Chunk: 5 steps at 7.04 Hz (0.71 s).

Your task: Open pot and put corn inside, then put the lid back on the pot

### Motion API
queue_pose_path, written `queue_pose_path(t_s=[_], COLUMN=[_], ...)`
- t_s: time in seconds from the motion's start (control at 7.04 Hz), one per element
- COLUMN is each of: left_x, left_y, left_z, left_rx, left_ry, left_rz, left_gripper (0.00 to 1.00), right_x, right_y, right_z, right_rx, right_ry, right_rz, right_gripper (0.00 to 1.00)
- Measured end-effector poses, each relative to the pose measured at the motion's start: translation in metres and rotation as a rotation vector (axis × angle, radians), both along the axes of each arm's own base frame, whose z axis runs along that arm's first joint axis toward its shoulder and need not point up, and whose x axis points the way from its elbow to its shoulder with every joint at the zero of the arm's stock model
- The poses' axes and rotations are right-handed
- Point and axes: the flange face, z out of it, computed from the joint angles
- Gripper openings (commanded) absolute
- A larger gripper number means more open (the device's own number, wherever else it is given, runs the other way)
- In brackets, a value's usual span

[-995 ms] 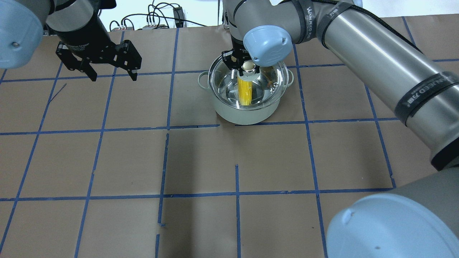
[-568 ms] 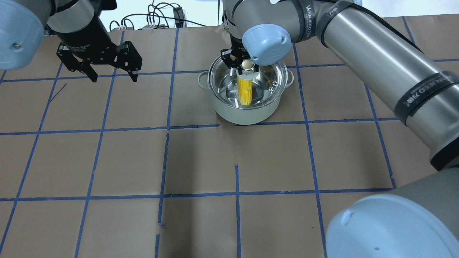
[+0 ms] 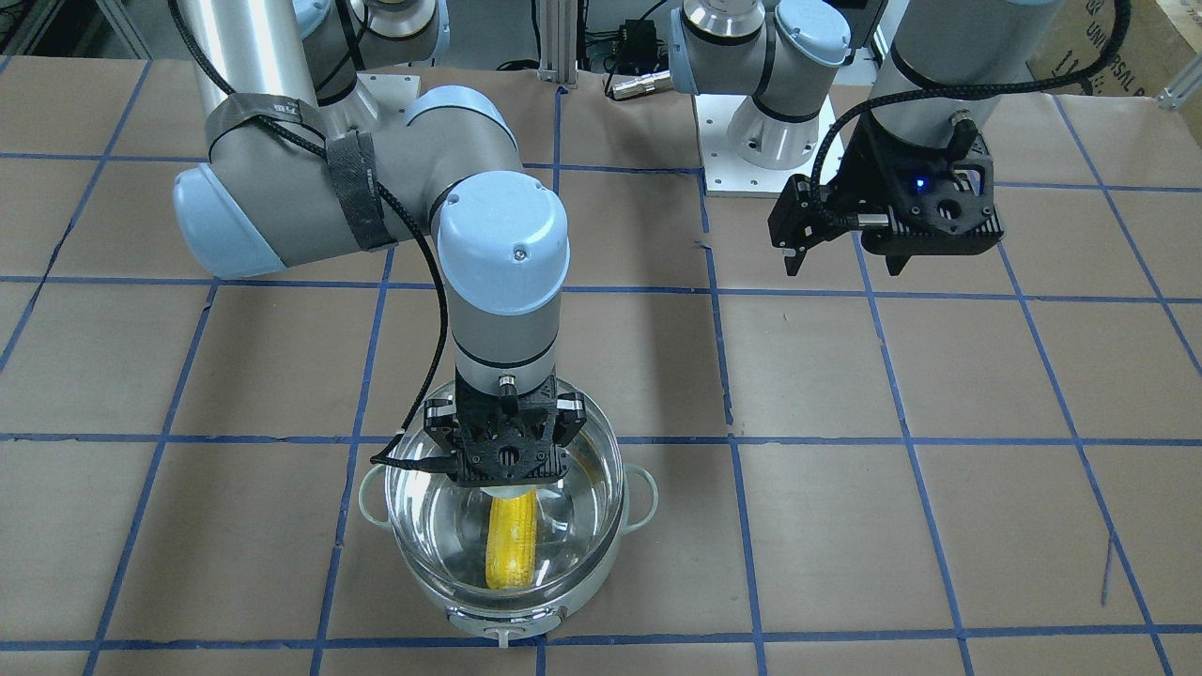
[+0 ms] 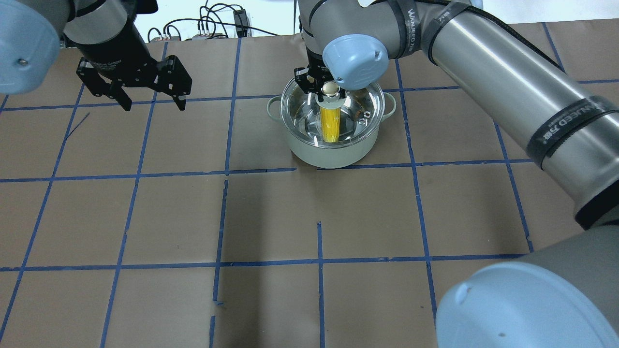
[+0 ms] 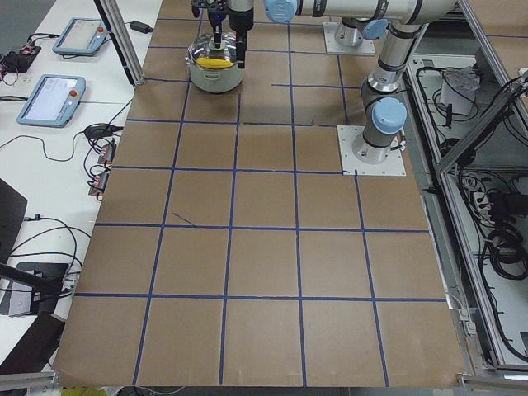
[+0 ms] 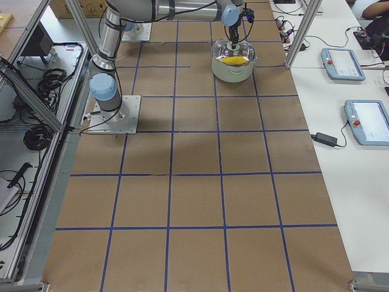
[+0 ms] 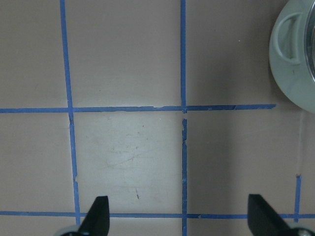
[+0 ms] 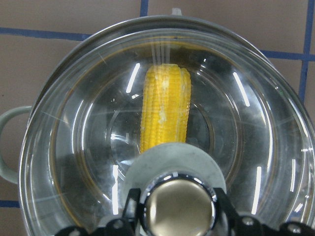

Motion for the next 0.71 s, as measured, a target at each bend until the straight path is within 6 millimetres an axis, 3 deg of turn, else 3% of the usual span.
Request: queue_pose_path(t_s=[0.71], left_x=[0.0003], left_y=[-0.0001], left_z=[0.0000], left_rx=[0.000], left_ry=[0.000], left_rz=[0.001], left_gripper=[1.00], right_x=[0.0035], right_y=[-0.0066], right_z=[0.0041], right_rx=[-0.010], right_ry=[-0.008], right_rz=[-0.012], right_gripper=[0.04])
